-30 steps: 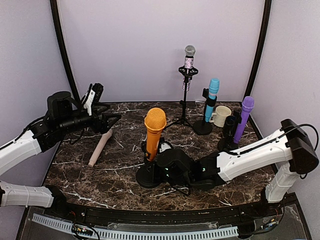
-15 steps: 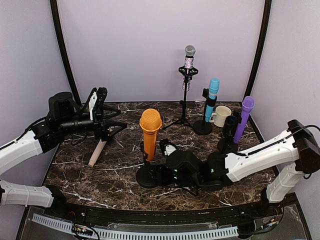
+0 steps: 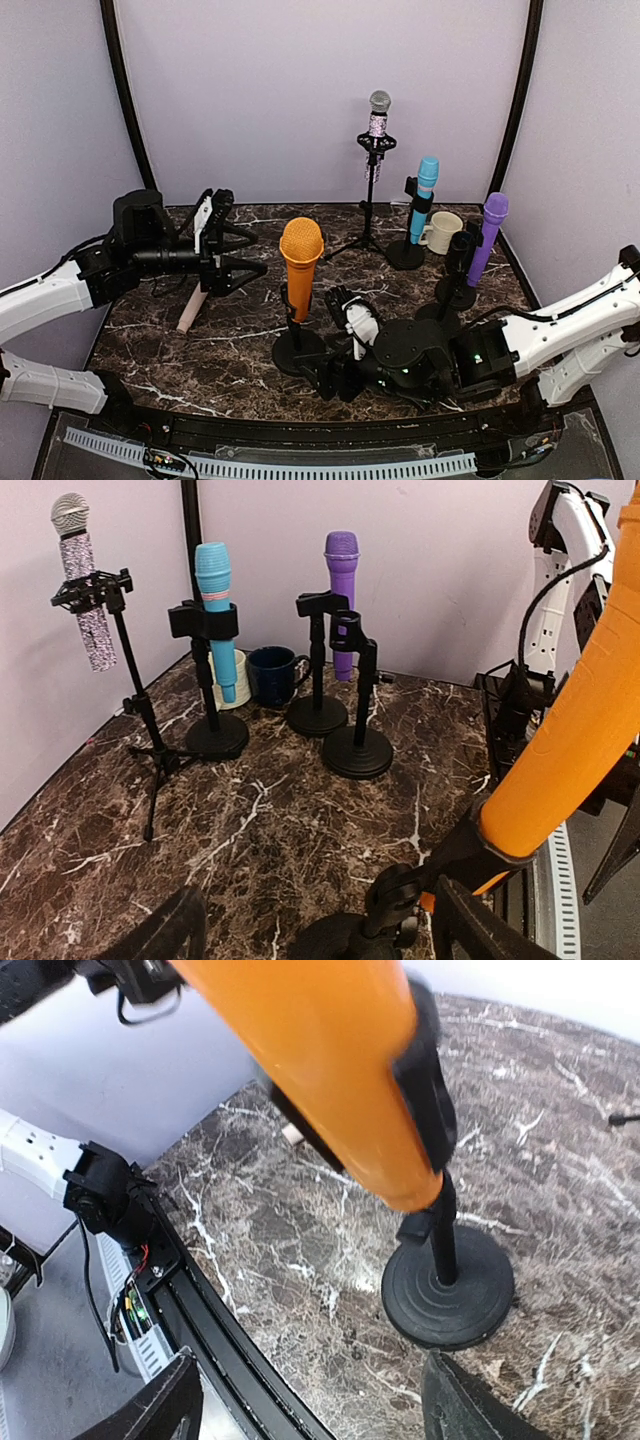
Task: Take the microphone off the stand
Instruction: Hold the microphone stand with the microphone at the center of the board.
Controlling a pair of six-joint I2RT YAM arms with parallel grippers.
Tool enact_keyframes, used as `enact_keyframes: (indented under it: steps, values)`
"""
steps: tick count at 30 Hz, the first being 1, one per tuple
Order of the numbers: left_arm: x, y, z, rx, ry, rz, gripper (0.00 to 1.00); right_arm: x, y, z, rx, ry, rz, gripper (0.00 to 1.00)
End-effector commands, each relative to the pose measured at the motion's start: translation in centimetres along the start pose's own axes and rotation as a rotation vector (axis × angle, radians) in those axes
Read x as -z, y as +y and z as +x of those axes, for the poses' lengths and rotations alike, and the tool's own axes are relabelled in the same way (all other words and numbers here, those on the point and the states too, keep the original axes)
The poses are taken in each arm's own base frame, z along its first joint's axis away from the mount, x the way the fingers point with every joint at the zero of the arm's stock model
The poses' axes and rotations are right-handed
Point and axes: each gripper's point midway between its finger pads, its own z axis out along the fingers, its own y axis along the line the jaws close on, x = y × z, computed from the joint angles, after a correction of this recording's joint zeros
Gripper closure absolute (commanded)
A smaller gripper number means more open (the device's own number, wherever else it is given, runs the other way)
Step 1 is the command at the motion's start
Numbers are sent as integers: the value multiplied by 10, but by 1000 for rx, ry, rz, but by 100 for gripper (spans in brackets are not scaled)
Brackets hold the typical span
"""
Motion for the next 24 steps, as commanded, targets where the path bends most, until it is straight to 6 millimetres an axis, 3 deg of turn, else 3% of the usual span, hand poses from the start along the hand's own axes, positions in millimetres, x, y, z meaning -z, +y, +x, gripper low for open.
enact_keyframes:
  steps: [1, 7, 16, 24]
  values:
    - [-12, -28, 9, -34, 37, 103, 21, 21, 1, -46, 18, -138, 74, 24]
    - [-28, -35, 22, 19, 72, 156, 23, 37, -5, -78, -14, -234, 140, 22]
    - [-40, -39, 42, 52, 136, 190, 54, 42, 8, -107, 10, -297, 136, 21]
    - [-42, -46, 61, 80, 184, 202, 70, 43, 13, -140, 18, -371, 221, 22]
